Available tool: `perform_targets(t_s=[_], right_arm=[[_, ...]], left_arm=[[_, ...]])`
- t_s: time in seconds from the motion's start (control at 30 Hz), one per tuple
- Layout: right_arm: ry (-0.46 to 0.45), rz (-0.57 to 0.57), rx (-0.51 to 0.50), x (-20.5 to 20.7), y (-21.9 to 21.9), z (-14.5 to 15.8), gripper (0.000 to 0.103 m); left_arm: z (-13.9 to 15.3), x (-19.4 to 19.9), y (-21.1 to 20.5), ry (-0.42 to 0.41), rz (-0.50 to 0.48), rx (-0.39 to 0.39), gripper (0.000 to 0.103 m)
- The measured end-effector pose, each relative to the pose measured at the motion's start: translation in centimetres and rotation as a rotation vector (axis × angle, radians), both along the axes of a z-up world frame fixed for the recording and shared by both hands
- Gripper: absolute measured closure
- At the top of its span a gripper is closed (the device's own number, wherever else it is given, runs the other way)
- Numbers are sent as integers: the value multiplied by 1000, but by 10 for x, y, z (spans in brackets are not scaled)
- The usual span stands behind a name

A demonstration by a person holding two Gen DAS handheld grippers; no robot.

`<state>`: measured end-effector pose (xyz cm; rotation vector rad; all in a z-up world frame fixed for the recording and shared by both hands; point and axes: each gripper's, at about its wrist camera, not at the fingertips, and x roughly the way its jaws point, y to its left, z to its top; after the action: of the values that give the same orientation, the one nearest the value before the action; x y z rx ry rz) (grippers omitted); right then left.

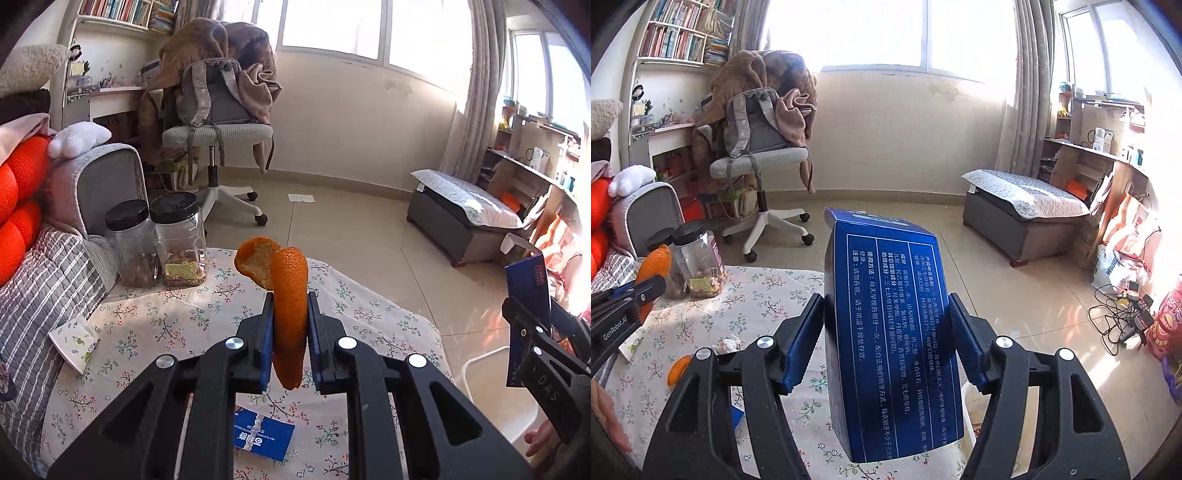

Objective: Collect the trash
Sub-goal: 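Carry the orange peel with the left gripper while the right gripper carries the blue box, then drop the blue box into the bin with the right gripper while the left gripper drops the orange peel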

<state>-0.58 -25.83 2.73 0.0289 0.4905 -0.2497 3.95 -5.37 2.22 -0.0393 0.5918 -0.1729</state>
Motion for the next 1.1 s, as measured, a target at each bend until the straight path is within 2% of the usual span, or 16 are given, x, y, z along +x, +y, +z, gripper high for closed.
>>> perform_targets(t_s=[0.3,0.5,0.67,0.7,0.83,1.1], right_arm=[[15,-143,21,-24,-60,-9,39],[97,-269,67,-38,-115,-29,39],[187,-329,135,-45,-154,-48,33],[188,-339,149,-48,-160,-48,32],[133,-407,172,-66,-179,-41,16],[22,-597,215,-106,-219,-29,8]], left_arm=[[4,-14,-43,-16,-66,12,87],[0,-22,-86,-5,-141,33,87],[-5,-26,-128,14,-211,46,87],[-6,-26,-136,17,-226,49,87],[-10,-28,-171,37,-295,45,87],[-16,-34,-238,105,-446,5,87]])
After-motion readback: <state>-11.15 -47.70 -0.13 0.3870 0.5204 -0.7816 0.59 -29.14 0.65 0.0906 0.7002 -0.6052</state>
